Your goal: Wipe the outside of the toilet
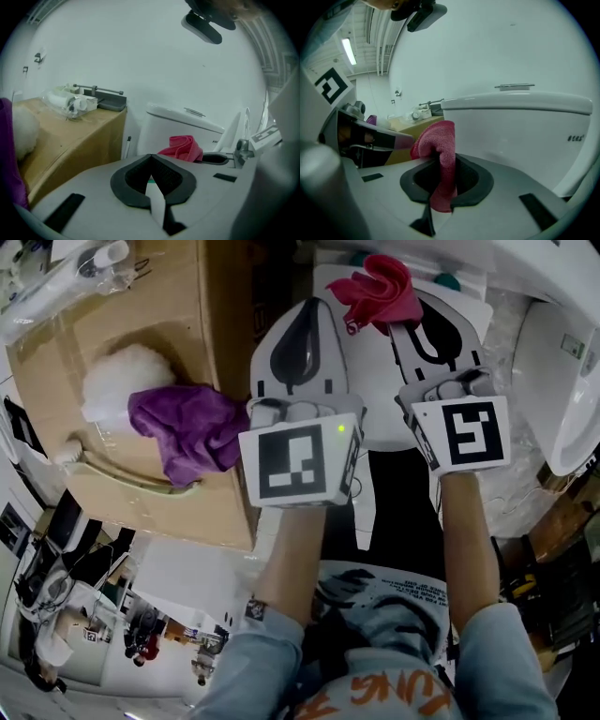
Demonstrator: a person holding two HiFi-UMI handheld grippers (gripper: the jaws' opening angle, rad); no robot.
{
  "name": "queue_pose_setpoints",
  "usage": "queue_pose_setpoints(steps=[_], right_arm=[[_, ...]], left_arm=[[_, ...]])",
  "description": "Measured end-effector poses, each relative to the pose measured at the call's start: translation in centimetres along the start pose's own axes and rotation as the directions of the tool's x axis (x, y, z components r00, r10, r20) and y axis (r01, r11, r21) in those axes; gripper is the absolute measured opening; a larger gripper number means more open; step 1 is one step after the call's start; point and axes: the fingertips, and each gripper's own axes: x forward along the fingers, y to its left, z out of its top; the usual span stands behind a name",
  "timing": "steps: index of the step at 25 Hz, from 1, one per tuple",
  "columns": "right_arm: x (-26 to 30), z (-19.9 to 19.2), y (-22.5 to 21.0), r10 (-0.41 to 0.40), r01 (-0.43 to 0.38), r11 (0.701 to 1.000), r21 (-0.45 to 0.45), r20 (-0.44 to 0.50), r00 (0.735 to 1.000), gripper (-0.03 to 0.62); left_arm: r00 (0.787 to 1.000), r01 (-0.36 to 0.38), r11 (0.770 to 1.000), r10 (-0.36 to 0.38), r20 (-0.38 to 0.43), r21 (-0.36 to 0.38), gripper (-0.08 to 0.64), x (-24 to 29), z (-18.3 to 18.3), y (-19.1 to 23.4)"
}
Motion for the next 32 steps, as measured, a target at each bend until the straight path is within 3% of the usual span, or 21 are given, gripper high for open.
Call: queue_pose_setpoints(steps=[7, 11, 19, 24, 32], right_arm=[[4.1, 0.7, 3.6, 0.035, -0.036, 0.999, -0.032, -0.021, 0.999, 0.071], [5.1, 0.1, 4.5, 0.035, -0.037, 0.999, -0.038, -0.053, 0.998, 0.071], [10.3, 1.5, 2.6, 0.006, -0.008, 1.000, -0.027, -0.056, 0.998, 0.071], [13.9, 2.0, -1.3, -0.023, 0.024, 1.000, 0.007, -0.073, 0.997, 0.071], [10.4, -0.2, 0.2, -0.013, 0.013, 1.000, 0.000, -0.071, 0.997, 0.071]], left_arm=[[0.998, 0.059, 0.997, -0.058, 0.020, -0.043, 0.025, 0.9, 1.1, 1.8], [0.999, 0.045, 0.998, -0.046, -0.019, -0.048, 0.025, 1.2, -0.2, 3.1], [0.998, 0.042, 0.999, -0.043, -0.046, -0.032, 0.025, 4.9, 1.1, 6.2], [0.995, 0.050, 0.999, -0.051, -0.081, -0.021, 0.025, 10.0, 2.3, 6.6], [0.993, -0.035, 0.997, 0.027, -0.114, -0.068, 0.025, 5.9, -1.3, 6.2]])
